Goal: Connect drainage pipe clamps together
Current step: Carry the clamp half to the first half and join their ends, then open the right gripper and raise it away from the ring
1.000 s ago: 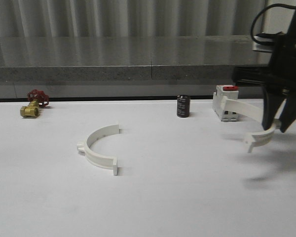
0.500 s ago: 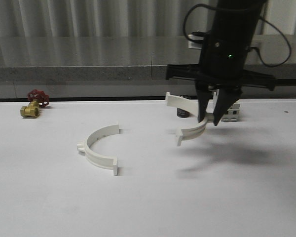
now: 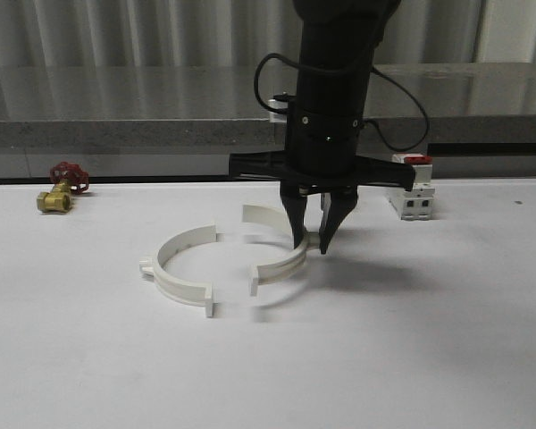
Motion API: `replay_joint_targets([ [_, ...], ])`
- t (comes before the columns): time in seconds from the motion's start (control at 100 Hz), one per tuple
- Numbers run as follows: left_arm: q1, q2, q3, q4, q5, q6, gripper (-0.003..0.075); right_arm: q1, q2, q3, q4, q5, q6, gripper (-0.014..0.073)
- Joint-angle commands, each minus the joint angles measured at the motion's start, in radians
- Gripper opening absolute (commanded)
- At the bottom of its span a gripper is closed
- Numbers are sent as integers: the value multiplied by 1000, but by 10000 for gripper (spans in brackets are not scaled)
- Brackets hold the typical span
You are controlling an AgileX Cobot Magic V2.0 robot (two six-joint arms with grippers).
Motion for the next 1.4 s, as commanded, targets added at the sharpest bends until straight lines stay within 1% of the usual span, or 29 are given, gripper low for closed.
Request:
replay_joint_targets([
  [0.0, 1, 10, -26, 1, -76, -1, -21, 9, -40, -48, -17, 0, 6, 79],
  [0.27, 1, 10, -26, 1, -76, -1, -21, 36, 26, -115, -17, 3, 6, 79],
  [0.73, 1, 10, -26, 1, -76, -1, -21, 37, 40, -125, -17, -2, 32, 87],
  [0.84, 1, 10, -26, 1, -76, -1, -21, 37, 40, -125, -16, -5, 32, 188],
  [0.86, 1, 10, -26, 1, -76, -1, -21, 38, 40, -125, -16, -9, 33, 225],
  [0.88, 1, 10, -26, 1, -76, -1, -21, 38, 40, -125, -16, -12, 35, 243],
  [0.89, 1, 10, -26, 1, -76, -1, -21, 39, 39, -125, -16, -18, 40, 269],
  [0.98, 1, 10, -26, 1, -76, -1, -21, 40, 36, -125, -7, -34, 67, 351],
  [1.02, 1, 10, -26, 1, -76, -1, -21, 40, 33, -125, -1, -36, 73, 368],
  [1.16, 1, 10, -26, 1, -76, -1, -21, 40, 15, -122, 4, -17, 68, 365],
  [1.22, 1, 10, -26, 1, -76, -1, -21, 40, -4, -121, 4, 7, 19, 365],
  [1.3, 1, 10, -26, 1, -76, -1, -21, 37, -30, -121, 4, 30, -95, 365],
  [1.35, 1, 10, -26, 1, -76, -1, -21, 34, -51, -121, 5, 46, -183, 365],
  [1.36, 1, 10, -26, 1, -76, -1, -21, 34, -59, -121, 5, 55, -222, 364],
  [1.37, 1, 10, -26, 1, -76, -1, -21, 33, -63, -121, 5, 55, -222, 363],
  [1.39, 1, 10, -26, 1, -76, -1, -21, 27, -75, -121, 6, 66, -275, 360],
])
